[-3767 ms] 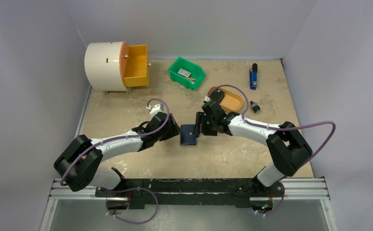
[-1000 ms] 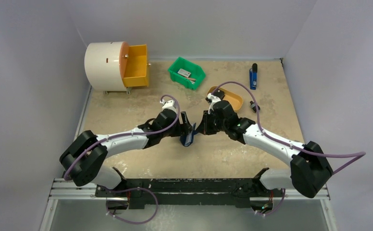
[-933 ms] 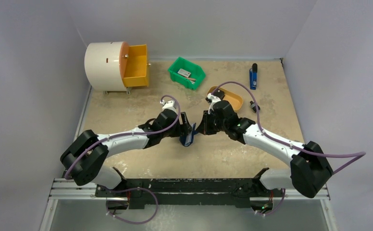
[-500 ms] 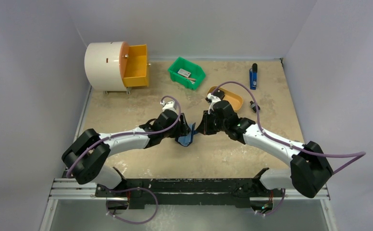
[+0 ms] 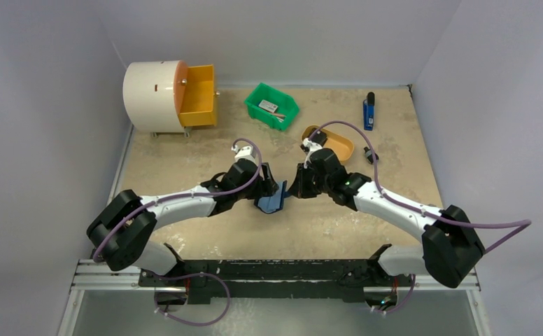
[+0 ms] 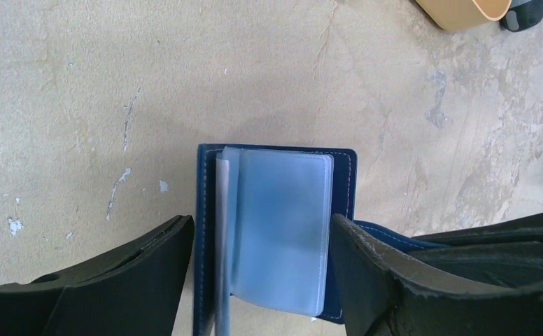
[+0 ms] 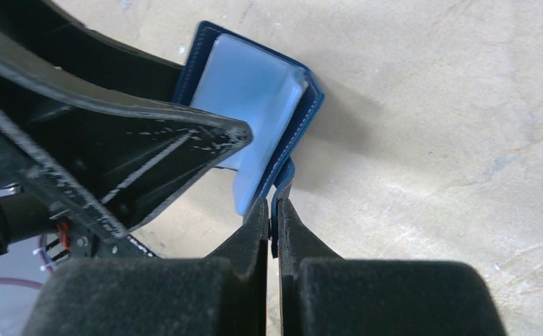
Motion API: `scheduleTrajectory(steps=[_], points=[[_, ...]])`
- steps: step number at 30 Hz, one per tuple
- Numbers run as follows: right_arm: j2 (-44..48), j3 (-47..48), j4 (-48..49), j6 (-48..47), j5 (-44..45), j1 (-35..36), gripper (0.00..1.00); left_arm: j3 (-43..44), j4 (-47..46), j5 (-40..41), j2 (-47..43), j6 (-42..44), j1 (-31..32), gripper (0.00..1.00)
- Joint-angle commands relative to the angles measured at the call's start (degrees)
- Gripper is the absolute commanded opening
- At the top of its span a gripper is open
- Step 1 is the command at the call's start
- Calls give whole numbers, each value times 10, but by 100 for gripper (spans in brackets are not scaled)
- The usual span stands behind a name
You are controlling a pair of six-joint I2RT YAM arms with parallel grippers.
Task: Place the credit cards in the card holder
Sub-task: Open the card holder at the center of the board.
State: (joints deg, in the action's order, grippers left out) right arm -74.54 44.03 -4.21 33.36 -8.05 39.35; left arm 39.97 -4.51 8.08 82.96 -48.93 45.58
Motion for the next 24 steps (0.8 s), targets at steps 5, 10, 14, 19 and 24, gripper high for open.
scheduleTrajectory(steps=[5,10,14,19,24], points=[[-8,-25,-18,20,59,0,0,3,1,26,-25,-3,4,70],[-7,-27,-15,21,62,-1,0,3,7,32,-22,0,4,70],[-3,-24,-15,19,58,-1,0,4,6,30,-15,1,4,67],[4,-22,-13,17,51,-1,0,4,1,24,-3,1,4,66],[16,-17,-10,17,42,-1,0,6,15,36,14,5,4,61]])
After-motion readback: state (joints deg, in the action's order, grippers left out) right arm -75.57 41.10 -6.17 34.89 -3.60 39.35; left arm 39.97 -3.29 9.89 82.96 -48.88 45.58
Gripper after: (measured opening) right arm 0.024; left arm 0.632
